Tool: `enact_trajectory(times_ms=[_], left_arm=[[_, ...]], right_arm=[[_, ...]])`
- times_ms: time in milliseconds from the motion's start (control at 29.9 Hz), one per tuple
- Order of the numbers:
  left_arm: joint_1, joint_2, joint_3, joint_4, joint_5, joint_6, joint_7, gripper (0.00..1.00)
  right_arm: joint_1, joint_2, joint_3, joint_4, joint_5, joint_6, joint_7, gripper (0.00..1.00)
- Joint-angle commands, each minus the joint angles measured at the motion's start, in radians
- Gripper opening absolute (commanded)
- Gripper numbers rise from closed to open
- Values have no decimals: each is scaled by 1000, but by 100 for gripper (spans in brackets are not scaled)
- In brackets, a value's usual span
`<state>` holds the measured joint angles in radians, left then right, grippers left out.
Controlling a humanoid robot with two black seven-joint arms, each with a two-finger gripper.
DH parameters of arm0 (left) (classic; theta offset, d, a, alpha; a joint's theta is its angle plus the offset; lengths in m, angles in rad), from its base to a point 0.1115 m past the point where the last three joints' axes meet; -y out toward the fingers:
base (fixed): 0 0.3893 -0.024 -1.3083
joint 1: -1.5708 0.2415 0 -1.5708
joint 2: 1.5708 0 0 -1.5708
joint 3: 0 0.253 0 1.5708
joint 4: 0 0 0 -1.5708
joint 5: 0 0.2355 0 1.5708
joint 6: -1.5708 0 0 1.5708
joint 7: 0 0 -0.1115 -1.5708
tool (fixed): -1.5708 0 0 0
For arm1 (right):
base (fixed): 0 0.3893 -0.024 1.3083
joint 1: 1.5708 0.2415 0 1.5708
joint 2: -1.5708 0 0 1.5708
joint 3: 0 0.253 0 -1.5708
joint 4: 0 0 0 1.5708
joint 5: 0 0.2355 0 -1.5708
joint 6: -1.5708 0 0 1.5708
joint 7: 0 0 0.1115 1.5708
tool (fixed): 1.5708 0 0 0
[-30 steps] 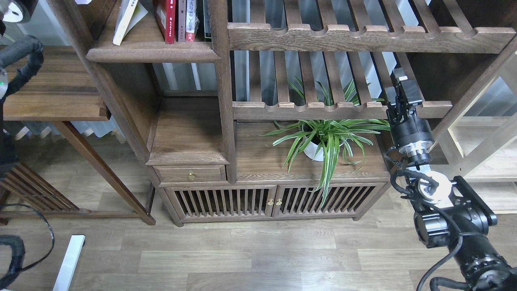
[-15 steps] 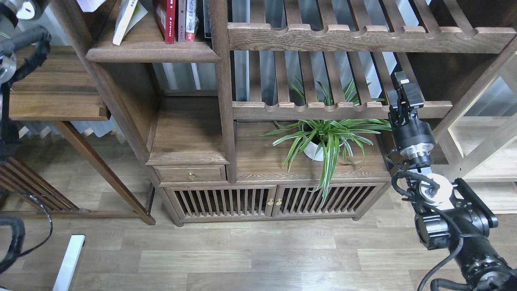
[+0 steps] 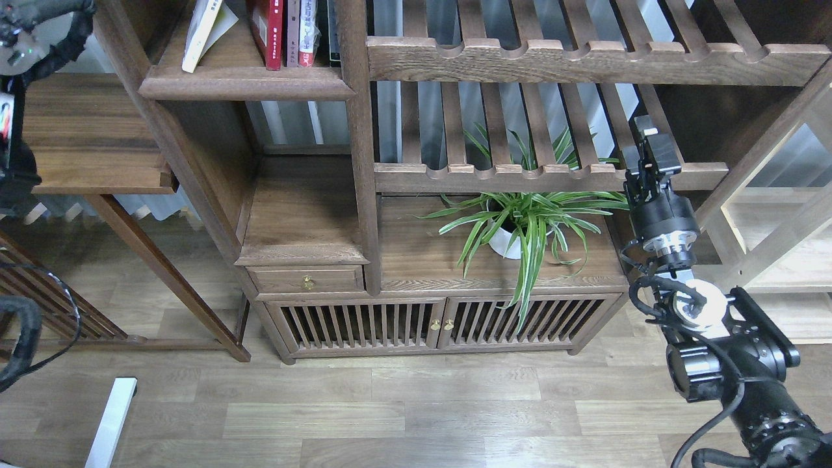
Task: Organize books on shelf
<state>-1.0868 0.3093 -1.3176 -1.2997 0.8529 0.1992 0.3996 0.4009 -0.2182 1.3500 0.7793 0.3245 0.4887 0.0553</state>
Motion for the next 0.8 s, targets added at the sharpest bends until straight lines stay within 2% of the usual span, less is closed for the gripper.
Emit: enact_trajectory(times_ms=[0, 234, 435, 669, 769], left_arm=[[-30, -4, 27, 55, -3, 0, -19, 5], [-87, -1, 96, 144, -55, 0, -73, 4], [-142, -2, 144, 226, -69, -1, -94, 3], [-243, 2, 262, 378, -167, -23, -191, 2], [-259, 1, 287, 415, -176, -26, -203, 3]], right_arm=[[4, -1, 0, 0, 2, 0, 0, 80], [4, -1, 4, 2, 4, 0, 0, 80], [6, 0, 14, 2, 4, 0, 0, 80], [6, 2, 14, 2, 4, 0, 0, 80], [4, 3, 12, 3, 4, 0, 0, 80]])
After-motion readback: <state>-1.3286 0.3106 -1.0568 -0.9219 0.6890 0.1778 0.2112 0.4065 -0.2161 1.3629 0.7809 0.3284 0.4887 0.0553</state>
